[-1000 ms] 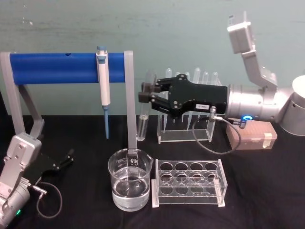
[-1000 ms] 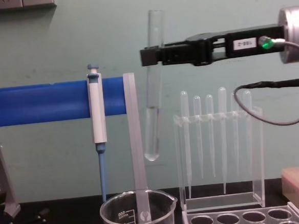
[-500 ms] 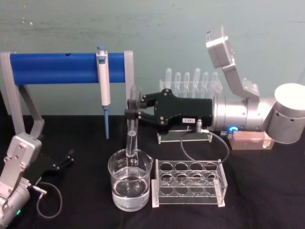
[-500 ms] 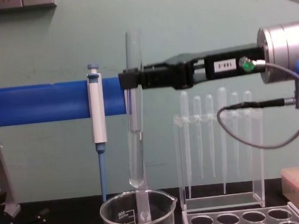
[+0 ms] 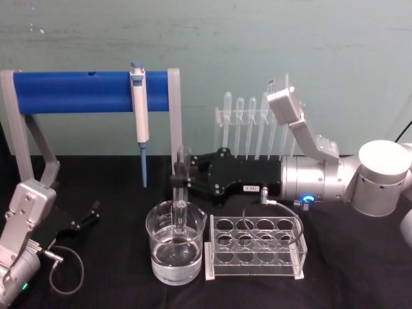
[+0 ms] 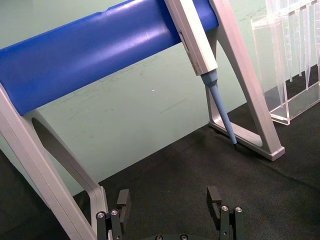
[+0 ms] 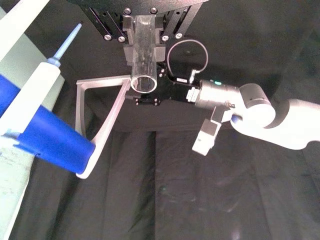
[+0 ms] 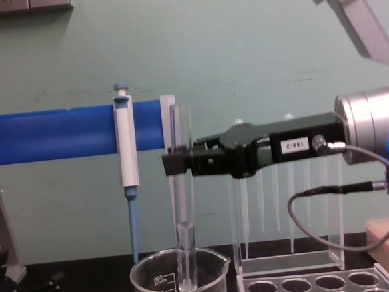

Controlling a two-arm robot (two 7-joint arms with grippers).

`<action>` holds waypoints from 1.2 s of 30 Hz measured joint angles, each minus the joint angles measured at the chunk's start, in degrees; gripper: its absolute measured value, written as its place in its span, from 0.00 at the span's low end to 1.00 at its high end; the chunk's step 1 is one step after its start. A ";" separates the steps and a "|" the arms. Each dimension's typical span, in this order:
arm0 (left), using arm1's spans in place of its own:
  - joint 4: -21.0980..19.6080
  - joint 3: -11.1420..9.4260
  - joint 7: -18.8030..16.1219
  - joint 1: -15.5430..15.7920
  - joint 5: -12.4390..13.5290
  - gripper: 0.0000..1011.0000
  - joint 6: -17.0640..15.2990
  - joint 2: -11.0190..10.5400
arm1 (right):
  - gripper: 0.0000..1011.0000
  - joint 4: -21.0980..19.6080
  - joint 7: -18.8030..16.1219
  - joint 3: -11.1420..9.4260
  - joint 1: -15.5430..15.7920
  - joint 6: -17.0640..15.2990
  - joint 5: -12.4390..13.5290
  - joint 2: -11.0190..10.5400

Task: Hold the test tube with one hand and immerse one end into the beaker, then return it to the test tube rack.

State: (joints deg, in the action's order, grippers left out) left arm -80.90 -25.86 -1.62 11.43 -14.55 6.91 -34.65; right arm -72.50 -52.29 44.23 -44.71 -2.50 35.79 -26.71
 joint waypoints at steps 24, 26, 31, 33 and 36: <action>0.00 0.00 0.00 0.00 0.00 0.99 0.00 0.00 | 0.22 5.65 -0.89 -0.23 3.14 8.58 -5.84 3.38; 0.00 0.00 0.00 0.00 0.00 0.99 0.00 0.00 | 0.22 6.05 -1.05 -0.25 3.30 8.89 -6.17 3.73; 0.00 0.00 0.00 0.00 0.00 0.99 0.00 0.00 | 0.22 6.78 -1.38 -0.25 3.52 9.20 -6.66 4.31; 0.00 0.00 0.00 0.00 0.00 0.99 0.00 0.00 | 0.22 7.13 -1.42 -0.33 3.66 9.48 -6.90 4.53; 0.00 0.00 0.00 0.00 0.00 0.99 0.00 0.00 | 0.22 7.50 -1.47 -0.45 3.86 9.58 -7.06 4.78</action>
State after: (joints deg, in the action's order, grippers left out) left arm -80.90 -25.86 -1.62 11.43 -14.55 6.91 -34.64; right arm -65.00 -53.76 43.78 -40.85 7.08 28.73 -21.92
